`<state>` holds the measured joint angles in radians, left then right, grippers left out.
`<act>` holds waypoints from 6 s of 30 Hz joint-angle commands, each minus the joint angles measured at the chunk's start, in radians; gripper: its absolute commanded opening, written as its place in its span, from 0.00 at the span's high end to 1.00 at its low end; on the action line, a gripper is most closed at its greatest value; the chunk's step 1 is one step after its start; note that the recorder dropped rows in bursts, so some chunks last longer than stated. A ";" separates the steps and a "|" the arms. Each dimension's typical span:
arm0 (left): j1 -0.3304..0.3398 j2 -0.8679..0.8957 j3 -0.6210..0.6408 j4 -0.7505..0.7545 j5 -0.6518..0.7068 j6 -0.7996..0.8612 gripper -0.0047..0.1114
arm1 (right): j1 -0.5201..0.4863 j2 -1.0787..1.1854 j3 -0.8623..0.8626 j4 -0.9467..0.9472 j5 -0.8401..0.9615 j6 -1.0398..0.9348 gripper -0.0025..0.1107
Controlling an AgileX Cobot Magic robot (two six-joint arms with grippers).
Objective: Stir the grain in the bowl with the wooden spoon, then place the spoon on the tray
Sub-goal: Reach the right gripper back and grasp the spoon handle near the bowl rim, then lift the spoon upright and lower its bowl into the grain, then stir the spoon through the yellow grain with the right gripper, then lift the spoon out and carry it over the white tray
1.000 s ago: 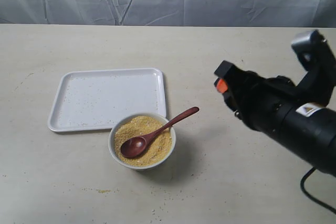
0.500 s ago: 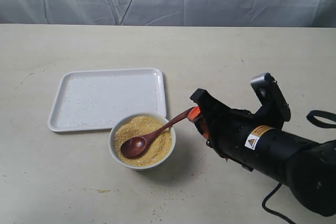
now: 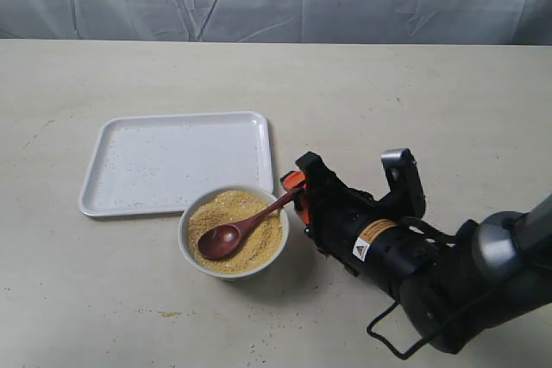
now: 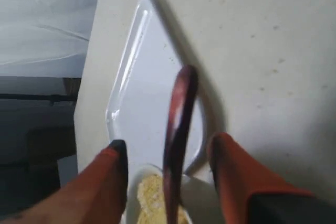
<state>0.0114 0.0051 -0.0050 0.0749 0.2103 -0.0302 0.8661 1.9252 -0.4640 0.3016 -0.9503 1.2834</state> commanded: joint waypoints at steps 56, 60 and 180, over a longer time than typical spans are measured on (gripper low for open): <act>0.006 -0.005 0.005 -0.003 -0.006 -0.003 0.96 | 0.044 -0.013 -0.109 -0.166 -0.184 -1.087 0.98; 0.006 -0.005 0.005 -0.003 -0.006 -0.003 0.96 | 0.044 -0.018 -0.114 -0.197 -0.187 -1.078 0.98; 0.006 -0.005 0.005 -0.003 -0.004 -0.003 0.96 | 0.072 -0.081 -0.202 -0.134 -0.033 -1.328 0.98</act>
<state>0.0114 0.0051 -0.0050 0.0749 0.2103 -0.0302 0.9397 1.8690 -0.6665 0.1772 -0.9611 0.0415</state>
